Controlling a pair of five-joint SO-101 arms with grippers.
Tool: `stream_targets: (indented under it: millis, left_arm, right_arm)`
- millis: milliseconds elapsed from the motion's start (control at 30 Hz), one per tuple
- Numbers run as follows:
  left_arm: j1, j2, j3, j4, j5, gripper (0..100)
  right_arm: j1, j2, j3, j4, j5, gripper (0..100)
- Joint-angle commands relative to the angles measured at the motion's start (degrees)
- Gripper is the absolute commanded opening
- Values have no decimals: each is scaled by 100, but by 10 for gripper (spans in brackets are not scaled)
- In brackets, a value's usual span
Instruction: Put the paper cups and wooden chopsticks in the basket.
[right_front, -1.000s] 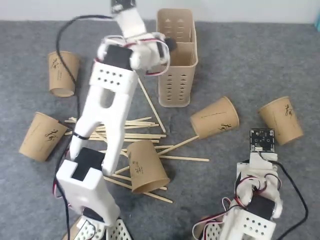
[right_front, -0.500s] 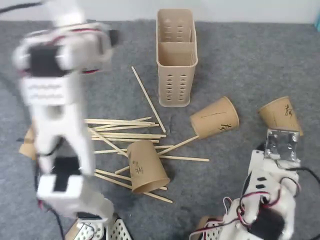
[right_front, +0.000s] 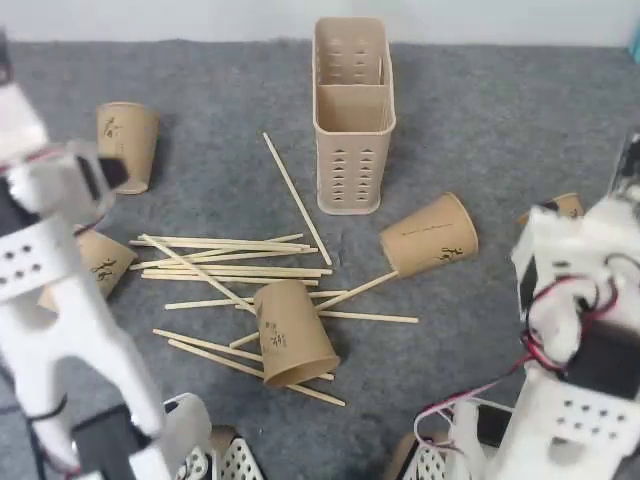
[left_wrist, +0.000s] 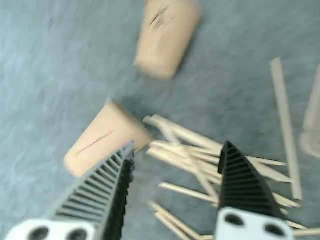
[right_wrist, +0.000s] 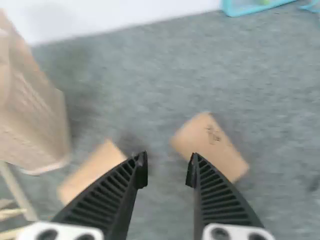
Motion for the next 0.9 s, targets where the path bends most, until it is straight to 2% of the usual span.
stream_targets:
  millis: [0, 200, 400, 667, 867]
  left_arm:
    - [-791, -826, 1657, -888, 0, 258]
    - [-1407, -1881, 4057, -2295, 0, 258]
    - [-1459, -3121, 6044, -3253, 0, 258]
    - [-1459, -4290, 7204, -3877, 9, 258]
    - [-1459, -4651, 7451, -3930, 9, 258]
  right_arm:
    - [-787, 954, -1600, 479, -985, 148]
    - [-1657, 2747, -3604, 1112, -1477, 148]
    - [-2141, 4479, -5143, 1455, -1512, 149]
    - [-2730, 6193, -6462, 1279, -1758, 149]
    - [-2738, 7345, -7253, 1015, -1969, 149]
